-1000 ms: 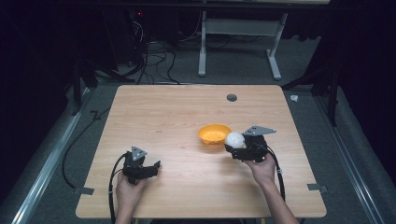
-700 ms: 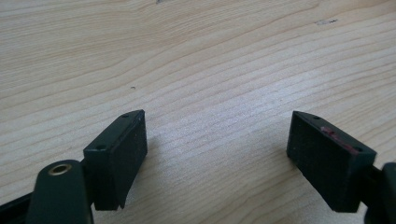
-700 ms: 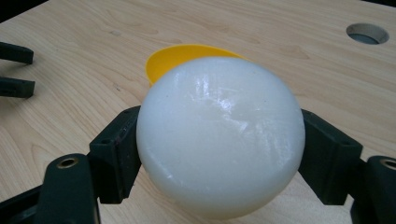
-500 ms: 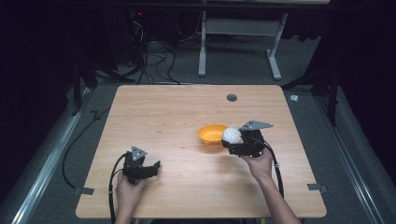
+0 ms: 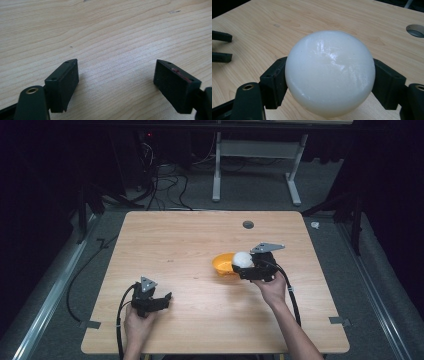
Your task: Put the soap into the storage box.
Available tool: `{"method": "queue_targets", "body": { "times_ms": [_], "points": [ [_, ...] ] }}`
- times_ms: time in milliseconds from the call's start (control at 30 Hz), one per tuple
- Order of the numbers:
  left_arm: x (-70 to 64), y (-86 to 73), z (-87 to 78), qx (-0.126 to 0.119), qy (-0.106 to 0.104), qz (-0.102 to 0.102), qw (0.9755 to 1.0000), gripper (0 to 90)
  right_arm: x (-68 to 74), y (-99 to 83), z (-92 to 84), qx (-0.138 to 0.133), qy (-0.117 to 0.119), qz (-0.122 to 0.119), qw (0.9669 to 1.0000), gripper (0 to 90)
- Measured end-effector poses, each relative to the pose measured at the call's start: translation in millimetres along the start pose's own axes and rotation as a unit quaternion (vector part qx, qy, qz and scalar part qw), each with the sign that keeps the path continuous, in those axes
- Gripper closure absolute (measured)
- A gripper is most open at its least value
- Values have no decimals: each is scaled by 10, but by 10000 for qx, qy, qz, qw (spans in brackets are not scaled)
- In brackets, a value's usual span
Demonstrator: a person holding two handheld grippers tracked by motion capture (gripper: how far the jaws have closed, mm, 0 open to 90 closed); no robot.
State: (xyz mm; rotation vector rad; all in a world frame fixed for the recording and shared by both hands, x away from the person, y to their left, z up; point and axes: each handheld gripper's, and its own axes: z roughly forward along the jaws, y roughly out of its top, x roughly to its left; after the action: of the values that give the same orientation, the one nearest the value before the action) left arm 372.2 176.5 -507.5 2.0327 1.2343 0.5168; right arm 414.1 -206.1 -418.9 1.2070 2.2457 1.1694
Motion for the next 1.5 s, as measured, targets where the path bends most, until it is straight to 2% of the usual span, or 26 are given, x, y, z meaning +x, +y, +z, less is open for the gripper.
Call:
{"method": "queue_targets", "body": {
  "times_ms": [333,533,1033,1100,1500],
  "points": [
    [1,0,0,-2,2,9,10000,207,-34,13,102,74,30,141,9999,249],
    [1,0,0,-2,2,12,10000,207,-13,93,176,111,8,22,9999,248],
    [1,0,0,-1,1,10,10000,207,-22,187,376,322,-51,22,9995,248],
    [1,0,0,-1,2,9,10000,206,-31,189,409,293,-40,27,9996,248],
    [1,0,0,-2,3,11,10000,205,-50,146,556,506,-109,45,9987,248]
  ]
}}
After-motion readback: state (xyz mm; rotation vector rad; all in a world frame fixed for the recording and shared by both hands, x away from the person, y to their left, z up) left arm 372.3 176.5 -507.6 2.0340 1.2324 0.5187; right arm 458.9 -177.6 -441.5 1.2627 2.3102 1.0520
